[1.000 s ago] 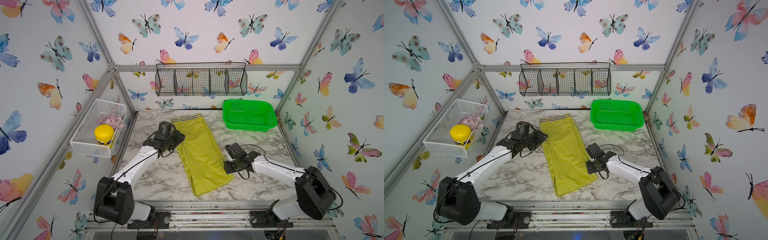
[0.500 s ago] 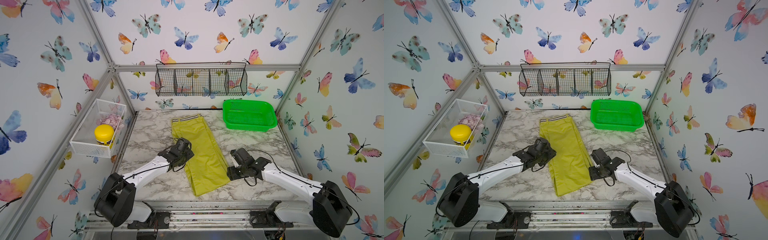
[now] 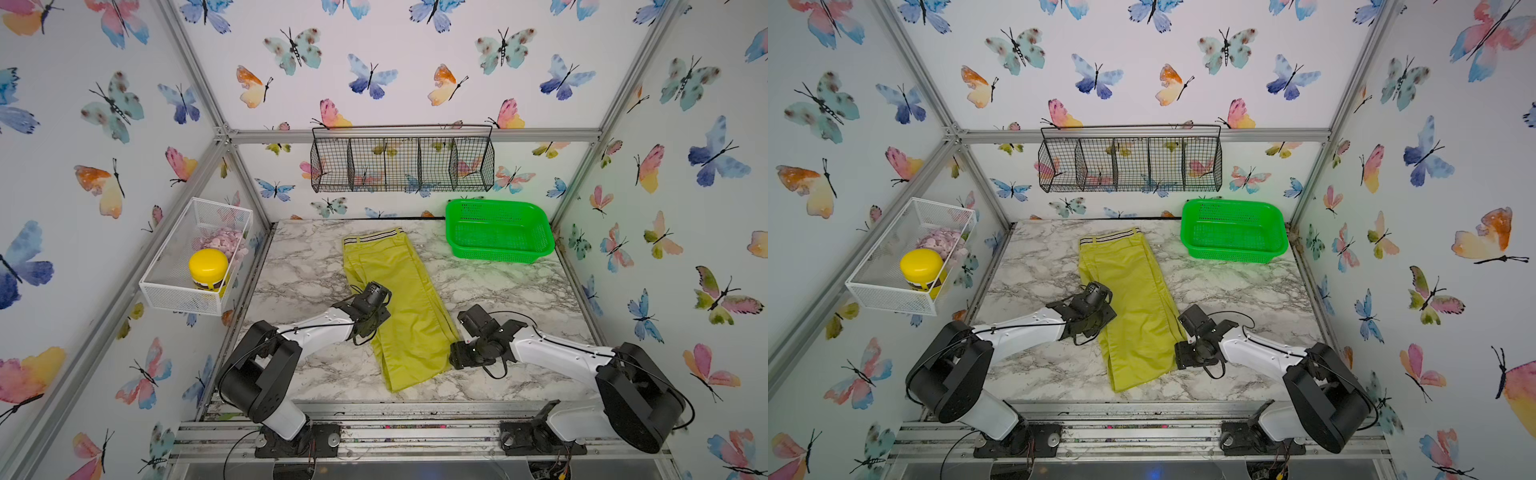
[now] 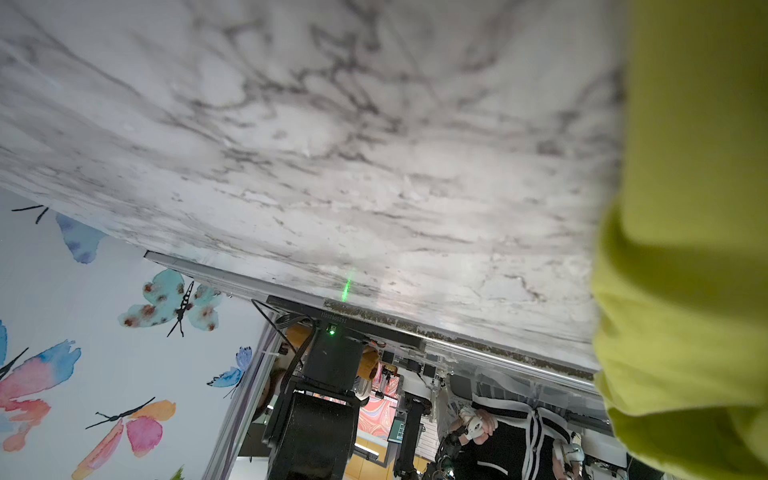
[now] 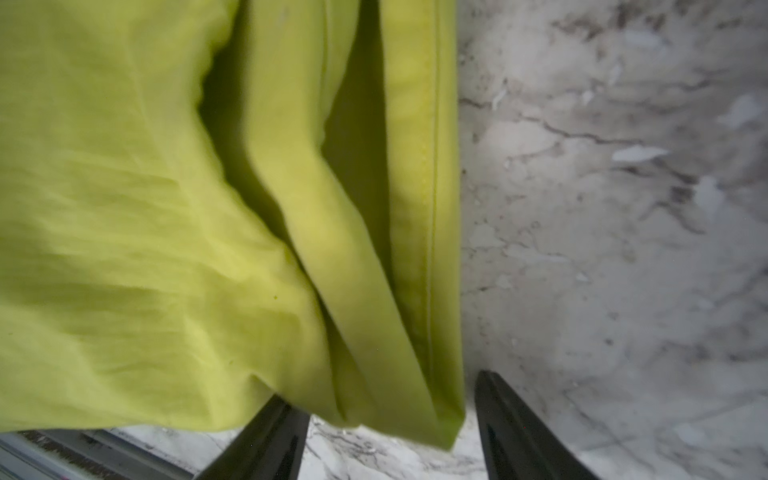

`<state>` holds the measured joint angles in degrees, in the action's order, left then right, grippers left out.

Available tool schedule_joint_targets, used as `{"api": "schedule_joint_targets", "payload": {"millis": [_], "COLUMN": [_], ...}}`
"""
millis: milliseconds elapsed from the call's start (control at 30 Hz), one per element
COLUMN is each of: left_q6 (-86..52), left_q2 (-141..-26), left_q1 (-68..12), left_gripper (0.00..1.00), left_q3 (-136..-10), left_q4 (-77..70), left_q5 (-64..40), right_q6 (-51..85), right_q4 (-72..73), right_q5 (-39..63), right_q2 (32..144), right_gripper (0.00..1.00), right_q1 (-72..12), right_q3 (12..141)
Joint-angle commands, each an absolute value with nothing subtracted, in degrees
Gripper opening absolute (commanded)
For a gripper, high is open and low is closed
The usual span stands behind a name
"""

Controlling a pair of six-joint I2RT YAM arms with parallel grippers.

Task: Roll up the long pants
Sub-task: Adjust the long pant at the center of the board.

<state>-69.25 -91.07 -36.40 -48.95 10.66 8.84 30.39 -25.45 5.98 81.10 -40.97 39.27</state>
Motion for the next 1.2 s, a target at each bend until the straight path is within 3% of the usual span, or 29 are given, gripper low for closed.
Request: {"api": "schedule_joint_targets", "payload": {"millis": [0, 267, 667, 700, 733, 900, 1167], "left_q6": [-69.08, -67.25, -63.59, -63.06, -62.39, -59.98, -58.47], "left_q2": [-94.09, -97.6, -97.59, -97.64, -97.65, -97.74, -95.56], "left_q1": [-36.61, -35.92, -33.84, -33.8, -33.66, -33.14, -32.45], "left_gripper": [0.51, 0.51, 0.51, 0.51, 0.51, 0.51, 0.51], "left_q3": [-49.66, -51.45, -53.83, -54.24, -54.64, -56.12, -55.36], "left_q4": [11.82, 12.62, 11.96, 11.89, 11.87, 12.15, 13.24], "left_q5": [11.53, 11.44, 9.64, 9.35, 9.07, 8.1, 8.13], "right_q6": [30.07, 29.68, 26.34, 23.55, 20.0, 4.92, 0.7], "right_q4": [-22.34, -23.51, -31.65, -30.11, -29.15, -26.51, -27.0], "right_q5": [7.07, 9.32, 4.23, 3.84, 3.99, 6.62, 4.12], "right_q2": [83.1, 84.54, 65.77, 64.05, 62.95, 61.29, 73.48], "right_gripper": [0.69, 0.67, 0.69, 0.7, 0.98, 0.99, 0.99], "right_q1": [-41.31, -41.56, -44.19, -46.02, -47.57, -50.74, -51.11], "right_q3": [43.62, 44.36, 45.0, 44.91, 45.2, 46.26, 55.29]}}
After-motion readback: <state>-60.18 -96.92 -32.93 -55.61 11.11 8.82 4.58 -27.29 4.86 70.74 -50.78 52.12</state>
